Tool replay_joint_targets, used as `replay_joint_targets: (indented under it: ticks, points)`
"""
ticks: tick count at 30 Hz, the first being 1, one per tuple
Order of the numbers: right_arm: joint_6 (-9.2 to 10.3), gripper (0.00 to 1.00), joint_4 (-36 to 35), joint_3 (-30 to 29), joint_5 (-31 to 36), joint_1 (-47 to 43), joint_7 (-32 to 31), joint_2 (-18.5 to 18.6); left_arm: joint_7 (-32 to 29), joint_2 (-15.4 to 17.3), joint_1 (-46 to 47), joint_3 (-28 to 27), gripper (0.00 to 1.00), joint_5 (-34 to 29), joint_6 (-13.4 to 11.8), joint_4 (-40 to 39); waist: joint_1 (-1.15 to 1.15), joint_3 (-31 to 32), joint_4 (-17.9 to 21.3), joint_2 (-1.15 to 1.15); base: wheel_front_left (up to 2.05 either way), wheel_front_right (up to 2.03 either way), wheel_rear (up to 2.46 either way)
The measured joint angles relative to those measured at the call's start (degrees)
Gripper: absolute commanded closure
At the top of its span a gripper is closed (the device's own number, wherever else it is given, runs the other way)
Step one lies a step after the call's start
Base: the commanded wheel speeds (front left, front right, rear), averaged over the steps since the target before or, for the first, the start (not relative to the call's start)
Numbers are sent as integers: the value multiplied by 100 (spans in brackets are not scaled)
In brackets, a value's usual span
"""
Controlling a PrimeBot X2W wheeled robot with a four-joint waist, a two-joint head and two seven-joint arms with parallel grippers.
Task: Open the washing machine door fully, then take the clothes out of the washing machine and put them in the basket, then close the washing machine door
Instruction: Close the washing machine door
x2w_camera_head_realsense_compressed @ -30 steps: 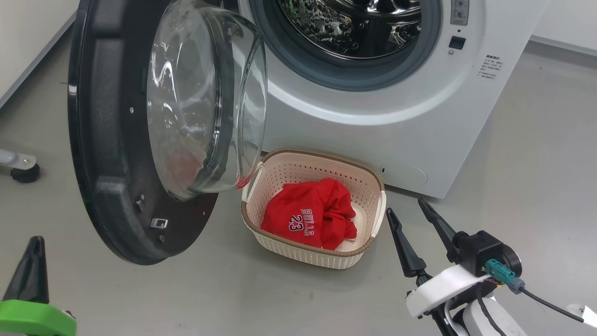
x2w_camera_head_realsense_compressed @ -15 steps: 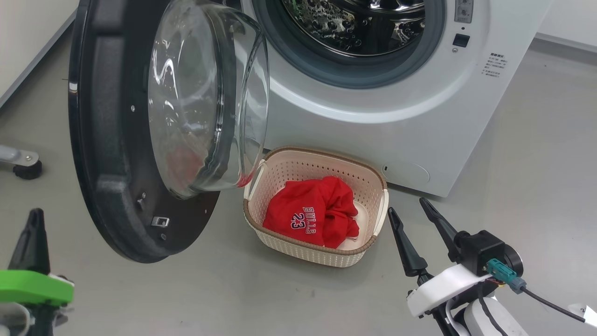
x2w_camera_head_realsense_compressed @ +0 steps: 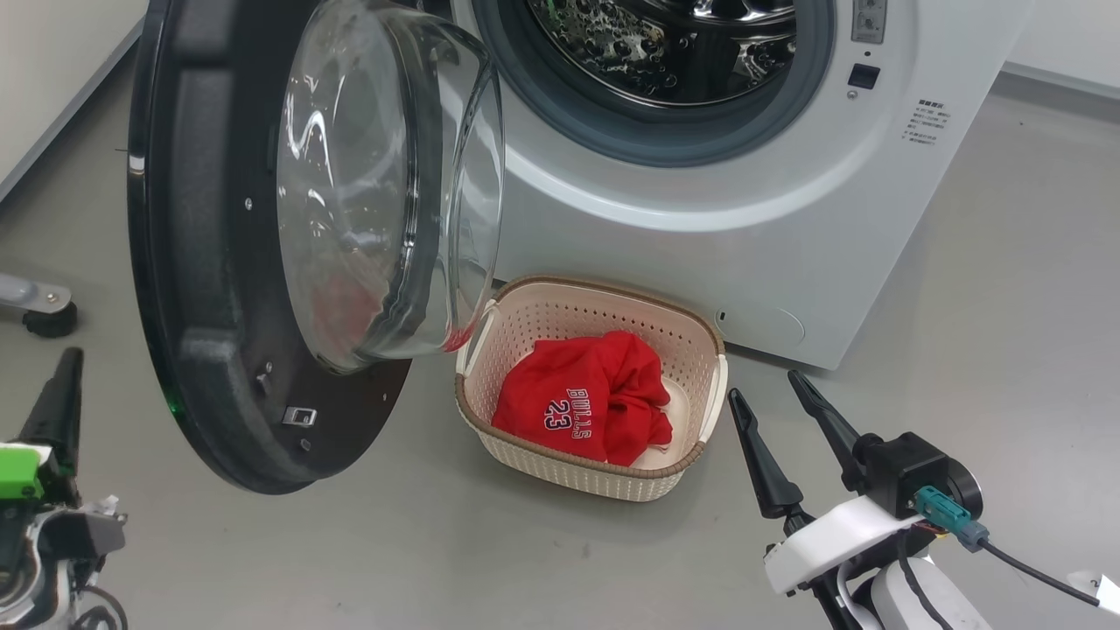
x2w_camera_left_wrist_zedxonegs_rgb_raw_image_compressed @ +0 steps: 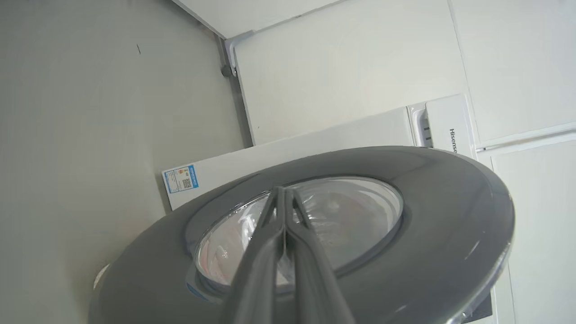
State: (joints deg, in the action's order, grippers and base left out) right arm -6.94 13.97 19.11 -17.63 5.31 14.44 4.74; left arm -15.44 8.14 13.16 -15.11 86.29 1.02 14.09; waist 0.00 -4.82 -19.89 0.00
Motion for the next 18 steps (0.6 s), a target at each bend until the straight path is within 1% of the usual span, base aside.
replay_joint_targets:
  ticks: [7,8,15,18]
  points:
    - [0,0,-1,-5,0,0,0,-2,-702,4,101,-157,100,586,-688,-82,0,-15,21,0,0,0,0]
    - [0,0,-1,-5,0,0,0,-2,-803,4,101,-164,100,653,-728,-90,0,-18,23,0,0,0,0]
    - [0,0,-1,-5,0,0,0,0,-1383,-36,102,-182,100,1225,-784,-163,0,-29,29,0,0,0,0]
    - [0,0,-1,-5,1,0,0,1,-1599,-43,102,-115,100,1280,-786,-174,0,-32,29,0,0,0,0]
